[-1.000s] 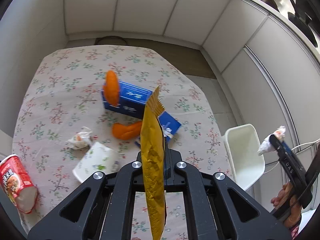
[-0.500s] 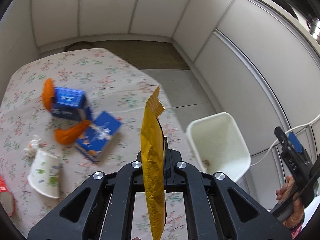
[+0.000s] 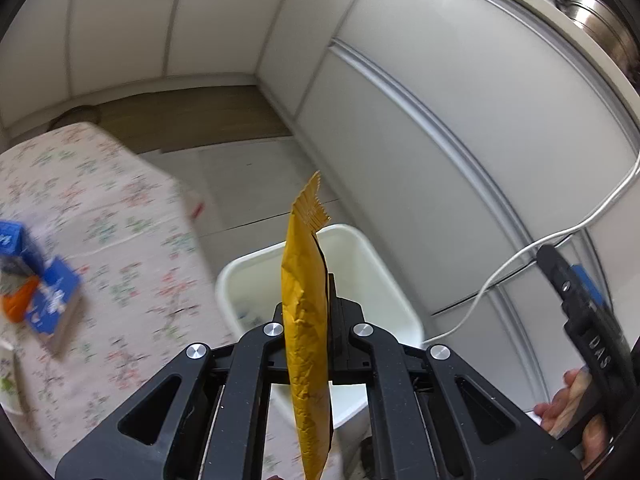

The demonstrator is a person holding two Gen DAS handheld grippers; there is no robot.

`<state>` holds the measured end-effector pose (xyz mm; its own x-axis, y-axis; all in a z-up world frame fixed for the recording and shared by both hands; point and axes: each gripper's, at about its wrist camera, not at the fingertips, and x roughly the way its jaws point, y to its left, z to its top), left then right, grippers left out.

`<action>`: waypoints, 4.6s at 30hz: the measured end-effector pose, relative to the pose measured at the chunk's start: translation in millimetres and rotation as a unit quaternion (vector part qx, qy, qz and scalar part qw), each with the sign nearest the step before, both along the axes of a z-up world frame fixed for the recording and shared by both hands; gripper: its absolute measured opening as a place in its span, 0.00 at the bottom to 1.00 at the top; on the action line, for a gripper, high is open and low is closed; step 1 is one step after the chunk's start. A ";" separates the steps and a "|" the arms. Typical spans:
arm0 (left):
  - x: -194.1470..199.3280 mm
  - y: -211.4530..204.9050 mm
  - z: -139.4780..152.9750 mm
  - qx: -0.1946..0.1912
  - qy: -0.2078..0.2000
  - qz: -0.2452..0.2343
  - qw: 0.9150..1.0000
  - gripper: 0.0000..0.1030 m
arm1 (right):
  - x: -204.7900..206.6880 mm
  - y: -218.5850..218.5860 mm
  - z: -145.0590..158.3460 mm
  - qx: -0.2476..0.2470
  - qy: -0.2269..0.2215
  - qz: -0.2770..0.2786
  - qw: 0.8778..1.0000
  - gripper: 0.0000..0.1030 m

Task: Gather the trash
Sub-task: 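Carry the yellow packet over the white bin and open the left gripper, then reach the left gripper to the red noodle cup and grasp its rim, then grasp the white paper cup with the right gripper while the left lifts the noodle cup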

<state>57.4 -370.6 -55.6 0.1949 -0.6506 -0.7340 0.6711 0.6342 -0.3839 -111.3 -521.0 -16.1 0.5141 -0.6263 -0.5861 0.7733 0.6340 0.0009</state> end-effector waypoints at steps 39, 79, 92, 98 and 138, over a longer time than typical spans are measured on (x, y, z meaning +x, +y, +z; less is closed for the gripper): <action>28.3 158.5 6.5 0.154 -0.151 0.210 0.954 0.93 | 91.5 145.8 0.0 -0.059 0.031 0.171 0.983 0.93; 74.8 516.6 -83.8 0.133 0.103 0.692 0.703 0.94 | 181.8 322.2 -48.5 -0.049 0.116 0.361 0.924 0.93; 73.4 463.1 -63.7 0.119 0.040 0.578 0.806 0.63 | 199.2 319.2 -89.7 0.111 0.154 0.374 0.908 0.93; 70.7 440.7 -46.0 0.064 0.051 0.510 0.856 0.13 | 202.5 330.8 -98.9 0.130 0.165 0.382 0.900 0.93; 92.2 424.5 -4.0 -0.048 0.052 0.448 0.891 0.82 | 257.4 381.4 -157.3 0.362 0.171 0.369 0.839 0.93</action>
<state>149.6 53.9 -59.7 0.6012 -0.3293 -0.7281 -0.1298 0.8588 -0.4956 146.2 -139.5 -173.4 0.3300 0.3730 -0.8671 0.2031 0.8690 0.4511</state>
